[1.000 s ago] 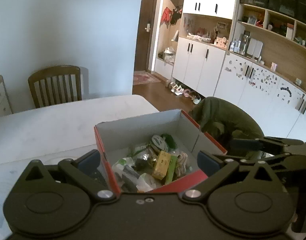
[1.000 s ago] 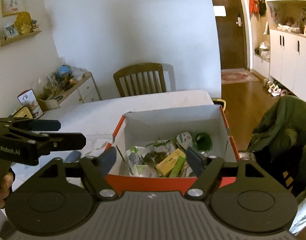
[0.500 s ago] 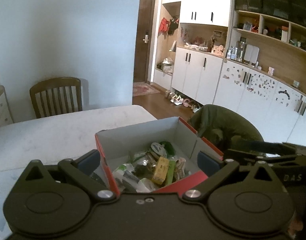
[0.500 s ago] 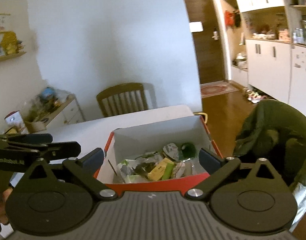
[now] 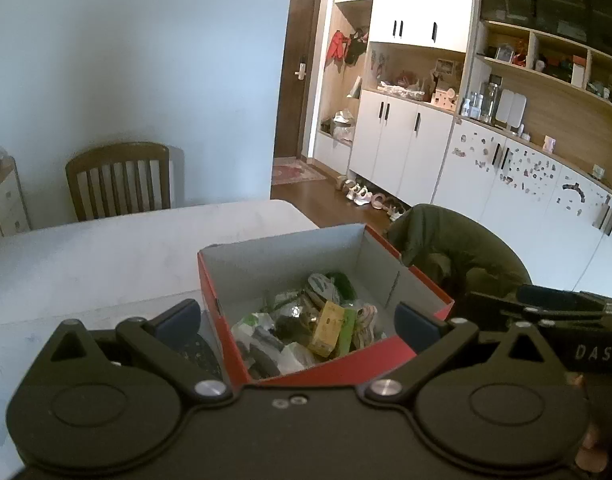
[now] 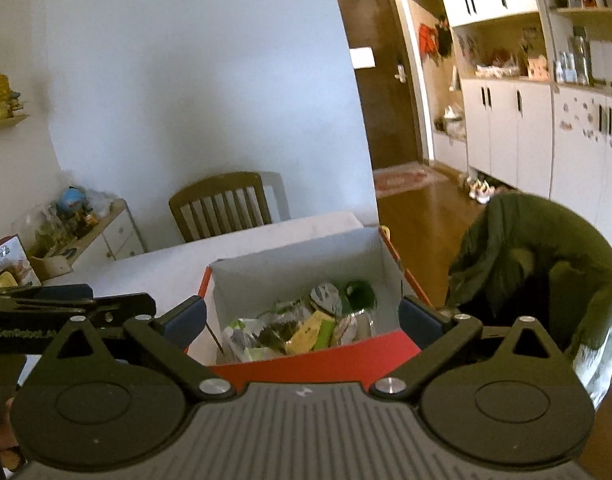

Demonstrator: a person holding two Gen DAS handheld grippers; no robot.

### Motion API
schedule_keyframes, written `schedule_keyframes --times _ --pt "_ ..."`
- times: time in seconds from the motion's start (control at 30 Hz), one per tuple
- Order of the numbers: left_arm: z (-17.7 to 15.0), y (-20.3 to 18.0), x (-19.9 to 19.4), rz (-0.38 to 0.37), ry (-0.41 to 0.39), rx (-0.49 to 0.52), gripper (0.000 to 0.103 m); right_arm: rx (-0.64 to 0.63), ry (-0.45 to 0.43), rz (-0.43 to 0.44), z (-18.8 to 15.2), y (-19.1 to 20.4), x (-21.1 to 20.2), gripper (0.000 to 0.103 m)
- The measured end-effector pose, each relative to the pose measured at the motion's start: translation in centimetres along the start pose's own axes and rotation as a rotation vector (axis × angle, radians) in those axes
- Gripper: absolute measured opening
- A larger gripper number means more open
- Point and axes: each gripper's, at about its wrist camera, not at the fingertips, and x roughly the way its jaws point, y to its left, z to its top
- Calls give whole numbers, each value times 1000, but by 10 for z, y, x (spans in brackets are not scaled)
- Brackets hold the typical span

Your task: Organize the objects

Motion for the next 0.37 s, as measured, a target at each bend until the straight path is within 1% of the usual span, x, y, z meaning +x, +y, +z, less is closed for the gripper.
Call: schedule_keyframes --times 0.1,0.37 --pt "-1 4 0 -6 3 -20 103 -5 -4 4 0 2 0 103" --pt "-1 12 -1 -8 5 -27 103 -8 16 -3 -1 12 6 103"
